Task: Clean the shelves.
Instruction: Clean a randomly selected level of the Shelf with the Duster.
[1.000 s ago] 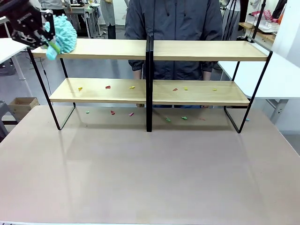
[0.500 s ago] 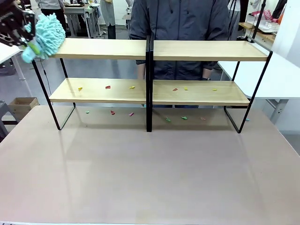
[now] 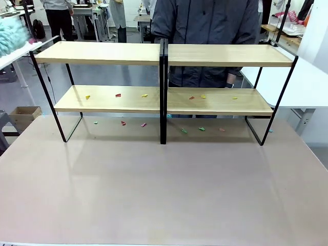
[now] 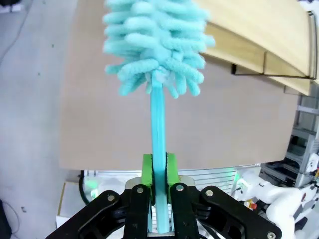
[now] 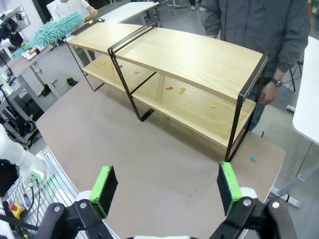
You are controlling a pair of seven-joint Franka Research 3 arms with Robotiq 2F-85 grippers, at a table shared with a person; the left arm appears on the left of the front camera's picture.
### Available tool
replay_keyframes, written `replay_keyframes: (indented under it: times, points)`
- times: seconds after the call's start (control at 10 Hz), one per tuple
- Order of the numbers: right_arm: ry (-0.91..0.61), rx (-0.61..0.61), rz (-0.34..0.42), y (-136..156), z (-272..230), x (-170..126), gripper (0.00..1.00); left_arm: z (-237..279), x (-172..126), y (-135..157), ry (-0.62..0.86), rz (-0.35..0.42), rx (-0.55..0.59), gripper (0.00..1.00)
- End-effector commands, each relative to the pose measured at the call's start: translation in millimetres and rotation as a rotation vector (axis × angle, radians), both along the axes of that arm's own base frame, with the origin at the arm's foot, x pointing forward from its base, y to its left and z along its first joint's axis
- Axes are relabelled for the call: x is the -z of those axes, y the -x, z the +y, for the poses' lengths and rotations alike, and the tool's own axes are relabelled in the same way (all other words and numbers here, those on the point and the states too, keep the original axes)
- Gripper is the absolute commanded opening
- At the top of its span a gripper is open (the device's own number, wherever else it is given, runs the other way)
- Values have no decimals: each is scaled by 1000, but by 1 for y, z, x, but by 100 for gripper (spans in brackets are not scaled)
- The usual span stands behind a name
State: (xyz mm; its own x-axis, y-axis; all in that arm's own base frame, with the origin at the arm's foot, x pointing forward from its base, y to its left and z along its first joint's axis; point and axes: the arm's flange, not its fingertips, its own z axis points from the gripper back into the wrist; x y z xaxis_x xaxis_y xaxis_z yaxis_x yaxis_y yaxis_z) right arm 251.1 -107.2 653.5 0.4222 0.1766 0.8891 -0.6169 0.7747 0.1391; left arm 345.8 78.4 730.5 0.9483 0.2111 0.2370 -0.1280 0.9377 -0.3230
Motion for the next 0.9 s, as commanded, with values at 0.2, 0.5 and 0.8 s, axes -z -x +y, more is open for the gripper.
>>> replay_keyframes:
  times: [0.2,0.5,0.8]
  points:
    - [-6,-7,-4,-1,0,-1,100,16,-14,10,111,-55,30,12]
    - [-6,-7,-4,-1,0,-1,100,18,-14,8,169,-55,40,12]
    - [-6,-7,-4,-1,0,-1,100,24,-21,25,289,-81,266,12]
